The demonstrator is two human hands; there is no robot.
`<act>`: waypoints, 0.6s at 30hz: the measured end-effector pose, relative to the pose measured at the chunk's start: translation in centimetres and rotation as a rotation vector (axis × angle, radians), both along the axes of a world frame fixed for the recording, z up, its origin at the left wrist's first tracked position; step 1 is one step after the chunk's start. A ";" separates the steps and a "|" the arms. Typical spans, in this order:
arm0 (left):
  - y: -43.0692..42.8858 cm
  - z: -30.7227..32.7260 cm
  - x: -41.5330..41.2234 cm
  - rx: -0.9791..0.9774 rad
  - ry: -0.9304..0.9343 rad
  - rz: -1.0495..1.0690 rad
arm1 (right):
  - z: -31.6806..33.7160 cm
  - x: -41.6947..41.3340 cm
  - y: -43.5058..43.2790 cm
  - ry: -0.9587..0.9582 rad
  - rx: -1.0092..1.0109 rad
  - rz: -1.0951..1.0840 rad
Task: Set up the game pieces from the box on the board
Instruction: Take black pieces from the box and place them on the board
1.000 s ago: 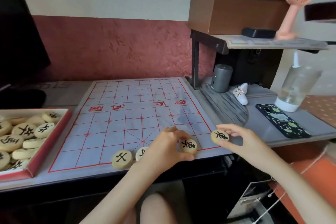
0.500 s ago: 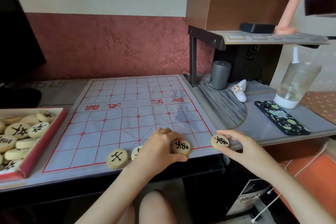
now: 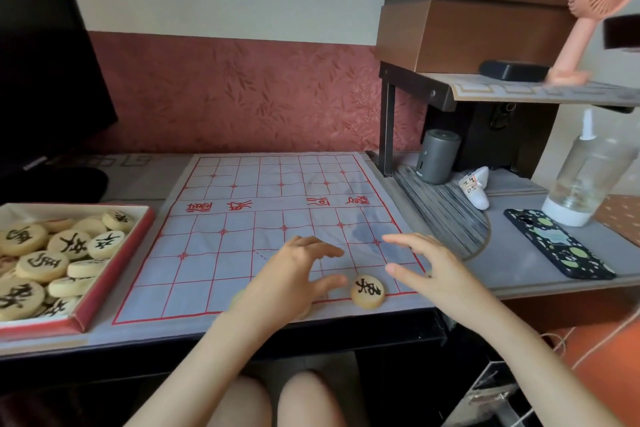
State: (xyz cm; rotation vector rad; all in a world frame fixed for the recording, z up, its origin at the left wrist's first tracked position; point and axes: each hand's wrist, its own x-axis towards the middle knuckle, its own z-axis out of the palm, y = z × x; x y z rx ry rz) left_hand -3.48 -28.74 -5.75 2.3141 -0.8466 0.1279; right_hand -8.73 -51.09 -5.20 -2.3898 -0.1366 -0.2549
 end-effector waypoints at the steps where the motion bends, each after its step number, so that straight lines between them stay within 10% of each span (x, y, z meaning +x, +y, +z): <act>1: 0.8 0.3 0.2 -0.005 -0.005 0.018 | 0.2 0.6 1.0 0.005 0.006 0.024; 18: 22.2 3.0 0.0 0.031 -0.082 0.588 | 2.0 8.9 22.1 0.080 -0.063 0.459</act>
